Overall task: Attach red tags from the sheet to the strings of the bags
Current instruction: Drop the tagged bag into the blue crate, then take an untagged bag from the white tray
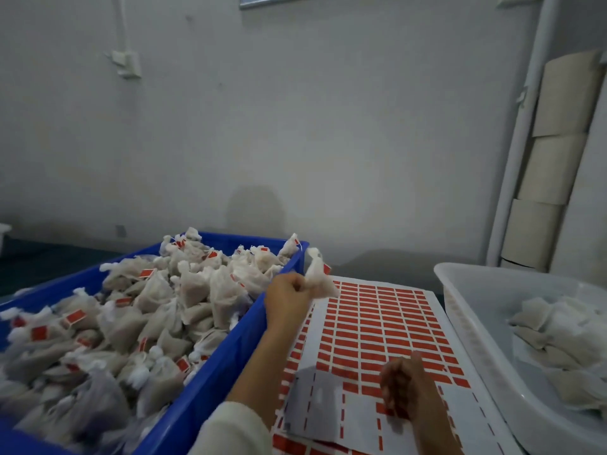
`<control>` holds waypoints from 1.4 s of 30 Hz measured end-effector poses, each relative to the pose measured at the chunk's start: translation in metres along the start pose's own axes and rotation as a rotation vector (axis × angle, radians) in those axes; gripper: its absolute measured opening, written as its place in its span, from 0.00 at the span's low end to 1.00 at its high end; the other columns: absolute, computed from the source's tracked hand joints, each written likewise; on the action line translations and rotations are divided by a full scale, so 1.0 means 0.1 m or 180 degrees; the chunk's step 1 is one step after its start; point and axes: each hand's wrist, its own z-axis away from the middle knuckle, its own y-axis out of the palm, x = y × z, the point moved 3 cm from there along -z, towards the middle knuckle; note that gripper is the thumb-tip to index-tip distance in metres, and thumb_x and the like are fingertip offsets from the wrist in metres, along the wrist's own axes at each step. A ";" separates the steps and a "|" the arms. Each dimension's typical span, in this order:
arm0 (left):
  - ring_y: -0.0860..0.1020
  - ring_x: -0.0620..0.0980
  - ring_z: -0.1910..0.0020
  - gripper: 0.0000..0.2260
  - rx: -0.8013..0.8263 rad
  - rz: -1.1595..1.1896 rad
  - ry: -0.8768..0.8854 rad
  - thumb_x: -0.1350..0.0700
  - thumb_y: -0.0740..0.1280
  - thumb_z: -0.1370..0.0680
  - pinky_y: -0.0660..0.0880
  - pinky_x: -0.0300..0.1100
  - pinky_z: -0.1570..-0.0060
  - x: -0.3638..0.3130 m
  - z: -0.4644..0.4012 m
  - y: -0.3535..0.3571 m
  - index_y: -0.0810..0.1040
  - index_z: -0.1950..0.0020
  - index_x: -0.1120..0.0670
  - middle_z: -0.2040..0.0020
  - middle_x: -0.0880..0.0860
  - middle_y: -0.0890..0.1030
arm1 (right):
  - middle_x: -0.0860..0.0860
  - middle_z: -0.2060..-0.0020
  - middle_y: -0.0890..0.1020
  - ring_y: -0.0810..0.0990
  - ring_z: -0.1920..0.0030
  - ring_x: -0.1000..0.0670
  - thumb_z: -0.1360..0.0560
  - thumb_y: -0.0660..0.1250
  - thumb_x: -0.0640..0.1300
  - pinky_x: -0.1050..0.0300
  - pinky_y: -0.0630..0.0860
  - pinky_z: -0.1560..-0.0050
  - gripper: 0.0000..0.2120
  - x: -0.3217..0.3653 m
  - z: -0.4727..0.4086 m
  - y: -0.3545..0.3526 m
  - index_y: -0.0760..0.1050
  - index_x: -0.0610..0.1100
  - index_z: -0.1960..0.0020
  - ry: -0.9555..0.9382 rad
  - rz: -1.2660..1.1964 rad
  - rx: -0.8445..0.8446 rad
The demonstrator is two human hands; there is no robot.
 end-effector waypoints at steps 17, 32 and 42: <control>0.78 0.56 0.51 0.12 -0.0573 -0.1473 -0.0945 0.55 0.65 0.23 0.76 0.48 0.47 0.32 -0.95 -0.53 0.75 0.43 0.61 0.48 0.60 0.79 | 0.47 0.78 0.78 0.76 0.76 0.49 0.20 0.52 0.40 0.66 0.73 0.77 0.21 0.27 0.24 0.10 0.71 0.37 0.69 -0.0557 -0.0134 0.0427; 0.75 0.44 0.65 0.03 0.0054 -0.0630 0.0071 0.58 0.63 0.23 0.71 0.39 0.63 -0.49 0.07 0.59 0.76 0.52 0.54 0.62 0.48 0.76 | 0.47 0.61 0.82 0.82 0.61 0.50 0.19 0.54 0.46 0.63 0.79 0.58 0.14 0.17 0.38 0.12 0.74 0.43 0.56 -0.0771 0.0448 -0.0120; 0.76 0.44 0.62 0.03 0.0615 -0.0481 -0.0076 0.55 0.64 0.22 0.72 0.36 0.62 0.42 0.70 1.07 0.76 0.55 0.50 0.57 0.49 0.80 | 0.52 0.71 0.75 0.72 0.75 0.58 0.20 0.56 0.47 0.68 0.71 0.73 0.13 0.15 0.36 0.06 0.73 0.45 0.60 -0.0939 0.0340 -0.0392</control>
